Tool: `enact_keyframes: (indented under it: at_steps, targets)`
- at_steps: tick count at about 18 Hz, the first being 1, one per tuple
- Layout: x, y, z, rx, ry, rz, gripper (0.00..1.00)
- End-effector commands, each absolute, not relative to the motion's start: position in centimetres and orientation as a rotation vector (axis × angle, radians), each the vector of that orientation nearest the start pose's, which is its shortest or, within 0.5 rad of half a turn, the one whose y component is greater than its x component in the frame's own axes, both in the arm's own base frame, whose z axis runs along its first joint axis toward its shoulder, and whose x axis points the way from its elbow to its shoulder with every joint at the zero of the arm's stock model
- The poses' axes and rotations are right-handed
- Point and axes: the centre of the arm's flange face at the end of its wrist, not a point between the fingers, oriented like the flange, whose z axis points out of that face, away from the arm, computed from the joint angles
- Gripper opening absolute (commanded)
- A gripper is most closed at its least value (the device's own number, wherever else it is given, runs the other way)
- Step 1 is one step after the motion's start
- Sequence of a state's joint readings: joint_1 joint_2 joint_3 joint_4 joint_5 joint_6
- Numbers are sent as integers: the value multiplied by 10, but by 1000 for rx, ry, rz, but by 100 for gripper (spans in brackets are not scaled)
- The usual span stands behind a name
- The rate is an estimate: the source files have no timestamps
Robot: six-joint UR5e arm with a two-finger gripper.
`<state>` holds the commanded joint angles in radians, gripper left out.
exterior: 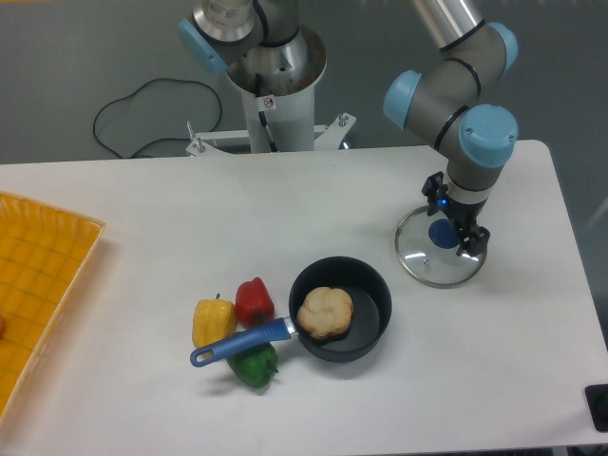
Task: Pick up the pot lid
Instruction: 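Close the gripper around the blue knob of the glass lid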
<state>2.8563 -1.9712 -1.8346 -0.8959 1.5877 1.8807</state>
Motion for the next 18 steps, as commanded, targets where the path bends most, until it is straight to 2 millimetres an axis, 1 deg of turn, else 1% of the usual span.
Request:
enact_keyframes:
  at_steps: [9, 18]
  targets:
    - [-515, 288, 209, -3019, 928, 19, 100]
    - [-515, 287, 208, -3019, 928, 14, 88]
